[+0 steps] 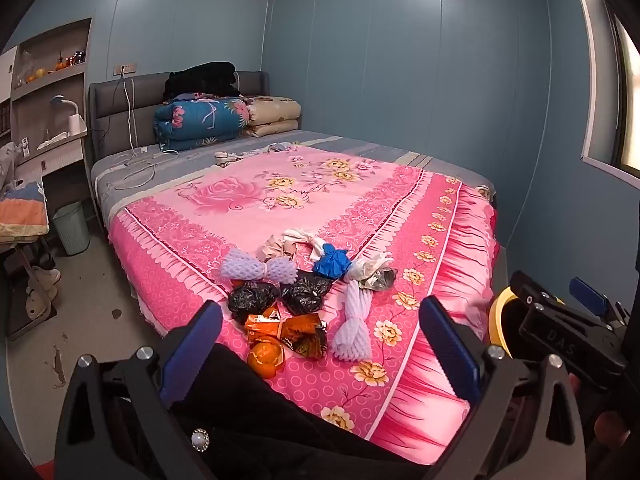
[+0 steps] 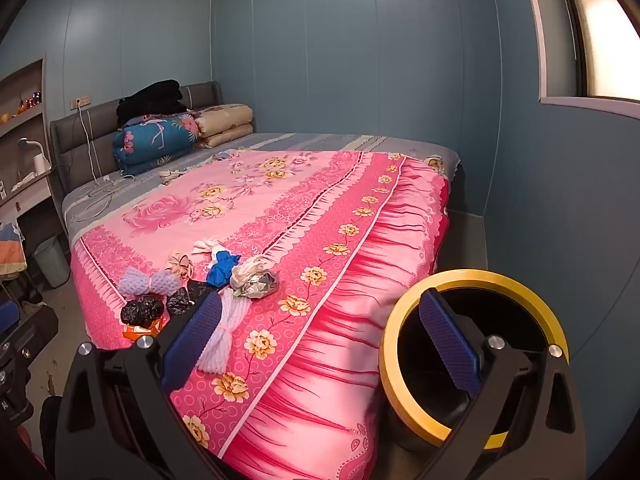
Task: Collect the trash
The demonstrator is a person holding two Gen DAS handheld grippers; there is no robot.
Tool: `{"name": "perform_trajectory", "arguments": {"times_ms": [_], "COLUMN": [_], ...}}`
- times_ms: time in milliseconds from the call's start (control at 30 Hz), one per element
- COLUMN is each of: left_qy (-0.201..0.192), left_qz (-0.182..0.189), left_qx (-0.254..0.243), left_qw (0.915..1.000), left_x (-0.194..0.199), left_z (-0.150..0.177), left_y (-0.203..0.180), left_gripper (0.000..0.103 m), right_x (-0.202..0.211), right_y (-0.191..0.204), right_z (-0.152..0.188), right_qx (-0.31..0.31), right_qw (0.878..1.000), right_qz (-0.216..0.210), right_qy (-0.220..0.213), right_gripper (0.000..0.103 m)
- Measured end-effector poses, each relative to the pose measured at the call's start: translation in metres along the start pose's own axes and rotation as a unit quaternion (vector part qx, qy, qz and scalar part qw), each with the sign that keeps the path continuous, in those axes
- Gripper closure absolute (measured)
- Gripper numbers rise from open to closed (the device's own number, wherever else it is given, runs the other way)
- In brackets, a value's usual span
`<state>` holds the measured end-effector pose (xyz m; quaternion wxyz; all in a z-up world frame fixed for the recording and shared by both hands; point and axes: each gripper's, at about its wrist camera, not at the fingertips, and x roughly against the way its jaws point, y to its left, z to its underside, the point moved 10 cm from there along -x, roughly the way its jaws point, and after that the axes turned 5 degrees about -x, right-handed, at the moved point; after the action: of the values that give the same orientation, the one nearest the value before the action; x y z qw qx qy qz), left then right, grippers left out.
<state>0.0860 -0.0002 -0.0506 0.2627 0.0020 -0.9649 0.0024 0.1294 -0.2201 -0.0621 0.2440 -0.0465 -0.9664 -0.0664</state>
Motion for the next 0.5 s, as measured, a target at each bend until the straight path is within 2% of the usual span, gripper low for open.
{"name": "perform_trajectory", "arguments": {"times_ms": [500], "left_qy": [0.000], "left_qz": [0.002], "left_qx": [-0.001], "left_qw": [1.0000], "left_x": [0.0034], "left_z": [-0.0026], "left_y": [-0.0004], "left_gripper": [0.008], "right_x": [-0.0001], "right_y": [-0.0019], "right_z": [0.0029], "right_qx": [0.000], "right_qw": [1.000], "right_qz": [0.001], "right_qy": [0.002], "right_gripper": [0.008]}}
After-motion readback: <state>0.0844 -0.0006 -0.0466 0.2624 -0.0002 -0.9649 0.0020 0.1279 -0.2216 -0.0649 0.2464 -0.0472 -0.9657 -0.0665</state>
